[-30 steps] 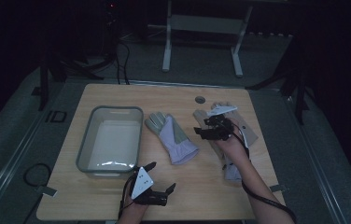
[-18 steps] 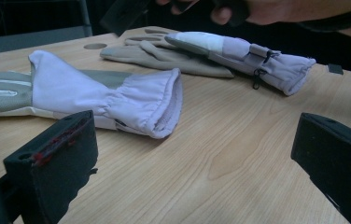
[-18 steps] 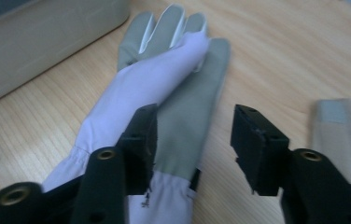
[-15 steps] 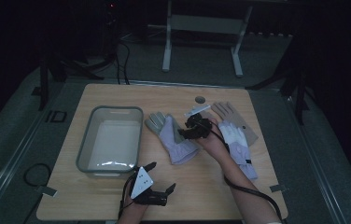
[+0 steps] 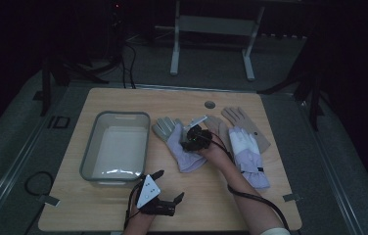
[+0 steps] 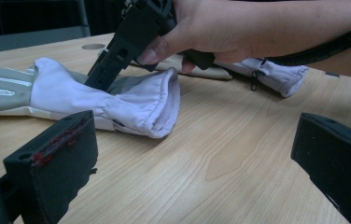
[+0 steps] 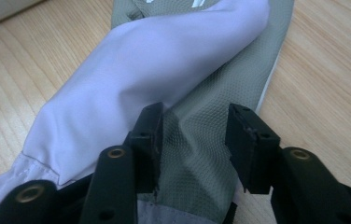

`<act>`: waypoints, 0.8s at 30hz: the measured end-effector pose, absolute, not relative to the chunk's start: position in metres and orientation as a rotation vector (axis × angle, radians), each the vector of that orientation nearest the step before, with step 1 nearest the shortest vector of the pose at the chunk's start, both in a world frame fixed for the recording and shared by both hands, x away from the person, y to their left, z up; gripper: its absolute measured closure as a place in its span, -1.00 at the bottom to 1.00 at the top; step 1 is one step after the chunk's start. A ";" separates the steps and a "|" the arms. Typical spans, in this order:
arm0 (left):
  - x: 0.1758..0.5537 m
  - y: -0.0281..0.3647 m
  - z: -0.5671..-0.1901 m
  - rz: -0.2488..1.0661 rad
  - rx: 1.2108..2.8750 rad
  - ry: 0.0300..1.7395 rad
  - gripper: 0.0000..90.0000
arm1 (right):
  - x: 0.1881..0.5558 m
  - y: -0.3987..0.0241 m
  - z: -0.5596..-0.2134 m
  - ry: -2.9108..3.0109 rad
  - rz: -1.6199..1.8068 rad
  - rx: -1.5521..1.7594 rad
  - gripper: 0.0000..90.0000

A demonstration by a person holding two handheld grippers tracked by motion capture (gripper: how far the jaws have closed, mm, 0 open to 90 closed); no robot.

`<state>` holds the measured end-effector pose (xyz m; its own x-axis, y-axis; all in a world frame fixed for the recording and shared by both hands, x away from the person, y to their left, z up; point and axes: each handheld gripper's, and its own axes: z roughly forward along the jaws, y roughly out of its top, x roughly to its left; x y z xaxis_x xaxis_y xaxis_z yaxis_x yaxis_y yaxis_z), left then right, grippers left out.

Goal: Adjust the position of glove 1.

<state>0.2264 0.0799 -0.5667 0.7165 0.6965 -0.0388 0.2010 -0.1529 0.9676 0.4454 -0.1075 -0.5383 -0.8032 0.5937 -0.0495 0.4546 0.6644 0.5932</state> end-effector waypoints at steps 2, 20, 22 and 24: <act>0.226 0.080 -0.567 0.508 1.706 0.723 -0.99 | 0.446 -0.108 -0.539 2.640 0.858 0.858 0.33; 0.226 0.079 -0.567 0.512 1.708 0.727 -0.99 | 0.421 -0.107 -0.521 2.405 1.012 1.207 0.95; 0.226 0.080 -0.567 0.513 1.708 0.727 -0.99 | 0.416 -0.112 -0.513 2.359 1.066 1.258 0.95; 0.226 0.079 -0.567 0.513 1.708 0.727 -0.99 | 0.406 -0.121 -0.499 2.277 1.135 1.310 0.95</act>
